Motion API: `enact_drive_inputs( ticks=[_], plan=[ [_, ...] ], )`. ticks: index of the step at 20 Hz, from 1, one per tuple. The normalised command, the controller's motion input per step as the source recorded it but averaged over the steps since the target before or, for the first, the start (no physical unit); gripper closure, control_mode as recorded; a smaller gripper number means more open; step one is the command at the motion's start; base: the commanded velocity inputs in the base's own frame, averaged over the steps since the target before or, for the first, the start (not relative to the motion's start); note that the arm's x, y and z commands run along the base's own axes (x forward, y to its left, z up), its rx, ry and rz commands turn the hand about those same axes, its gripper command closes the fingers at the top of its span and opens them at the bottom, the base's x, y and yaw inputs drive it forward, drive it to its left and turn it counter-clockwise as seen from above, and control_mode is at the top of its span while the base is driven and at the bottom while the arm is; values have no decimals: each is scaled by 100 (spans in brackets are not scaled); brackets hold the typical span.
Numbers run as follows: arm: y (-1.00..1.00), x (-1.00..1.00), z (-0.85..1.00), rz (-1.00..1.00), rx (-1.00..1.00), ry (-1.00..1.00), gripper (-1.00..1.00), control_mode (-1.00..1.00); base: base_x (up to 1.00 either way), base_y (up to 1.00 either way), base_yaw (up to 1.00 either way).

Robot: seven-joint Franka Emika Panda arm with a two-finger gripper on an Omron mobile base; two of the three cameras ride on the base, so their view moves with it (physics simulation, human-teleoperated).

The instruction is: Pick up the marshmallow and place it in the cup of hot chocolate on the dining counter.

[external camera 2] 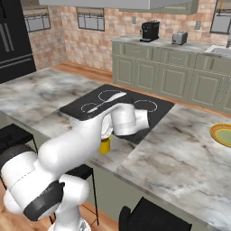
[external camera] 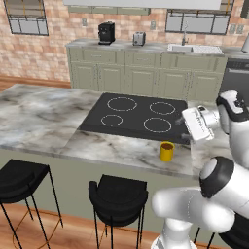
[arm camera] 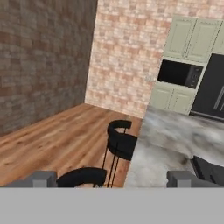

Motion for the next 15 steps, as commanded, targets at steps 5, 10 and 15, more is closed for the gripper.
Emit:
enact_drive_inputs(
  ticks=[5, 10, 15],
  plan=[
    [22, -86, 60, 0, 0, -1, -100, -100, 0, 0, 0],
    [41, -98, 47, -2, 0, -10, -100, -100, 0, 0, 0],
    [20, -98, 73, -1, 0, -15, -100, -100, 0, 0, 0]
  ],
)
